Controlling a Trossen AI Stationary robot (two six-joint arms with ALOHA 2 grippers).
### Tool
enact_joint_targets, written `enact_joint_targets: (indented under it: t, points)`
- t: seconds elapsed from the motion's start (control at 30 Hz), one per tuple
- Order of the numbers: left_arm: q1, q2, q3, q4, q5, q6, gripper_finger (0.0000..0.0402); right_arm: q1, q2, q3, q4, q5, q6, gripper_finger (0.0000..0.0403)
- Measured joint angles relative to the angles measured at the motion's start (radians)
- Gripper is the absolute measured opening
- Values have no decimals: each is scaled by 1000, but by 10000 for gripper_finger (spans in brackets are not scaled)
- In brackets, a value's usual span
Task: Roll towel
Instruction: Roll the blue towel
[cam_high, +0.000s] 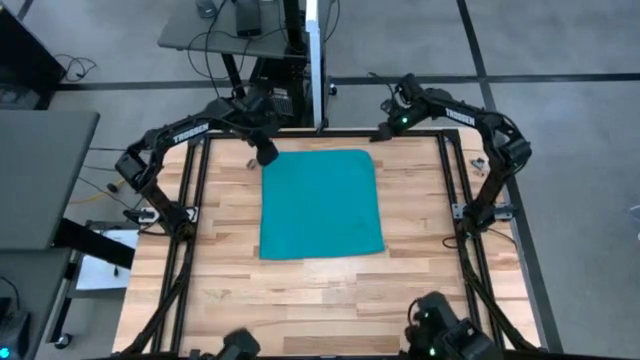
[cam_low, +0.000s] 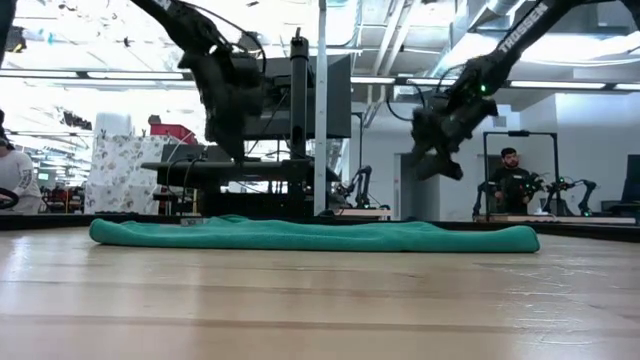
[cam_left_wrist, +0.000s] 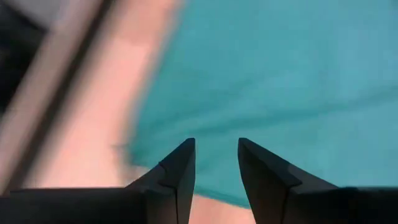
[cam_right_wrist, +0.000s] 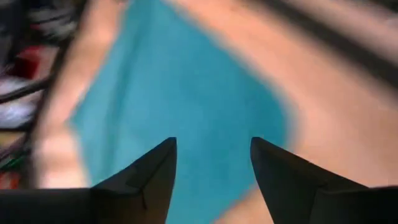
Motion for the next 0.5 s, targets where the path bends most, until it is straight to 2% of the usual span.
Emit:
enact_joint_targets:
  t: [0.1,0.2,0.3,0.5]
  points:
    - [-57,-29,-80,-21,25,-32,103,92,-62,-63,-27,-1,-18,199]
    - [-145,-51,-202,12,95,-74,102,218,-124,-170,29,0,42,191]
    - [-245,-75,-319,75,114,-120,102,348,-182,-304,159,3,175,180]
    - [-398,-106,-497,276,112,-265,102,579,-255,-552,535,118,531,160]
